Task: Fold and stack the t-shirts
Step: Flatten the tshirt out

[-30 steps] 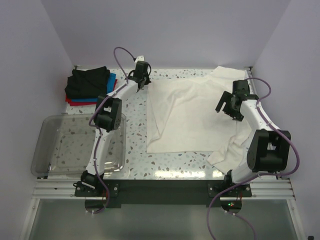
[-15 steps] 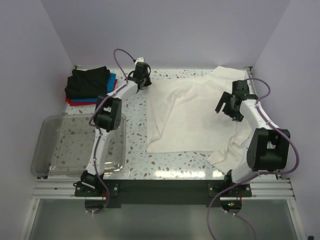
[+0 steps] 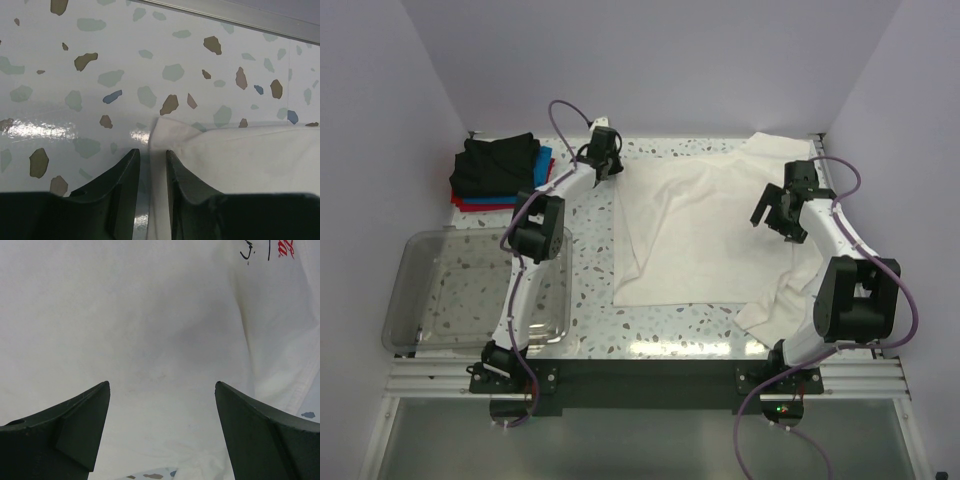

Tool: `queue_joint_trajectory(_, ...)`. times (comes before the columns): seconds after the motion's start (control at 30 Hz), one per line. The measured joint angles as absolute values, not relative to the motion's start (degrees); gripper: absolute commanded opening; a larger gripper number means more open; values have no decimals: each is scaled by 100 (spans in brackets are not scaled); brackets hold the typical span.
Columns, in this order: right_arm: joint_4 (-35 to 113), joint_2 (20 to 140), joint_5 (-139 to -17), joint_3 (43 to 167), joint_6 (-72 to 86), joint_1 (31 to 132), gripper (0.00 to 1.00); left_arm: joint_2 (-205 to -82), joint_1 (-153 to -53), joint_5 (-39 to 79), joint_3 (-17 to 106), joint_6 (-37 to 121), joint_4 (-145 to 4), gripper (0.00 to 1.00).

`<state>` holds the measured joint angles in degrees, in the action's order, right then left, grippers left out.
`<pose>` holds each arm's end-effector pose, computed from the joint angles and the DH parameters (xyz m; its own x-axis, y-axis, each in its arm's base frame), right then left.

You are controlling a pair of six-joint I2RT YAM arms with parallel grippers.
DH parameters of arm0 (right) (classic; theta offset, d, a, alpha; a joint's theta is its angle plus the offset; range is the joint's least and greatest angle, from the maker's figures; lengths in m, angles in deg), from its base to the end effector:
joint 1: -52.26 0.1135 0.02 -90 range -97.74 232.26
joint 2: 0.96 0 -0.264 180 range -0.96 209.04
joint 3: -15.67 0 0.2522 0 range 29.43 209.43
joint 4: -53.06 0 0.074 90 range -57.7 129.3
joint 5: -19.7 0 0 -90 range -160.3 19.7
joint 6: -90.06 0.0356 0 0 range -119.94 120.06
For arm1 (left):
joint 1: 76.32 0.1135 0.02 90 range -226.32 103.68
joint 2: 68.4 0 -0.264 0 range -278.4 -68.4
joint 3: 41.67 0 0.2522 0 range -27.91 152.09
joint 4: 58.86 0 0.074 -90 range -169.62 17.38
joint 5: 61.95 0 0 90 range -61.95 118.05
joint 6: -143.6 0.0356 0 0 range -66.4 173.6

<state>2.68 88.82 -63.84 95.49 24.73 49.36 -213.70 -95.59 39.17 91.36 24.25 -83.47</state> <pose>0.3209 -0.0203 0.2388 -0.7445 0.4530 -0.4905 0.4585 0.8809 0.1177 0.5409 -0.1818 0.1448 -0.5811 -0.3063 -0.7540 -0.1224 0.9488 -0.2912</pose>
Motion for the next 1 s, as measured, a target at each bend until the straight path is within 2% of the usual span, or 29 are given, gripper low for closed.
queue_joint_trajectory(0.33,265,8882,-6384,9549,2473,4936,89,-21427,-9563,3917,9186,2469,-8328,5)
queue_joint_trajectory(0.43,268,8882,-6384,9549,2473,4936,89,-21437,-9563,3912,9188,2469,-8306,0)
queue_joint_trajectory(1.0,265,8908,-6382,9551,2473,4936,89,-21431,-9574,3925,9186,2362,-8074,0)
